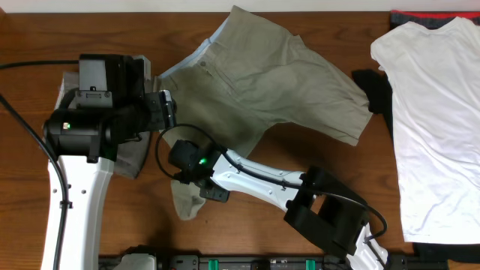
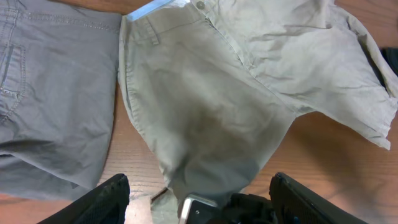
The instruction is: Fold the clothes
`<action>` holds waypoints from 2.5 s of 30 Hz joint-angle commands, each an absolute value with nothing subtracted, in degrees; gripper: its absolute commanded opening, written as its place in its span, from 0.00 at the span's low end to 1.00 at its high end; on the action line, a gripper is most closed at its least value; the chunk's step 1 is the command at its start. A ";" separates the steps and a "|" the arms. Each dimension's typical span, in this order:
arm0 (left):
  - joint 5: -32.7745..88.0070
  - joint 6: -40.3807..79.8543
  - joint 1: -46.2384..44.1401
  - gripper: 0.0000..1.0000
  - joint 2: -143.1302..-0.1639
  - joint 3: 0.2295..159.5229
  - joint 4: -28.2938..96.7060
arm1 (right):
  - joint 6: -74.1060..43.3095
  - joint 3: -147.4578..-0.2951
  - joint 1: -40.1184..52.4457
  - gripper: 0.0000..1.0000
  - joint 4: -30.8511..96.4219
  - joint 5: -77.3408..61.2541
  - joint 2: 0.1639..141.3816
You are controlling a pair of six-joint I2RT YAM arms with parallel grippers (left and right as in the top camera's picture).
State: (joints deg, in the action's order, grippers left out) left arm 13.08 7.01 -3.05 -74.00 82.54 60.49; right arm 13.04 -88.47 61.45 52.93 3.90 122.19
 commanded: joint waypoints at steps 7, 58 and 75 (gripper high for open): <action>12.36 6.00 -2.92 0.75 -73.71 82.48 60.58 | 4.51 -88.71 58.92 0.02 59.79 5.87 114.02; 12.36 4.91 -2.92 0.75 -76.82 82.28 60.38 | -21.45 -68.40 24.95 0.01 69.78 9.06 111.09; 12.34 2.57 -5.37 0.74 -81.89 81.28 60.36 | -13.17 -68.36 11.03 0.52 62.89 -1.78 102.30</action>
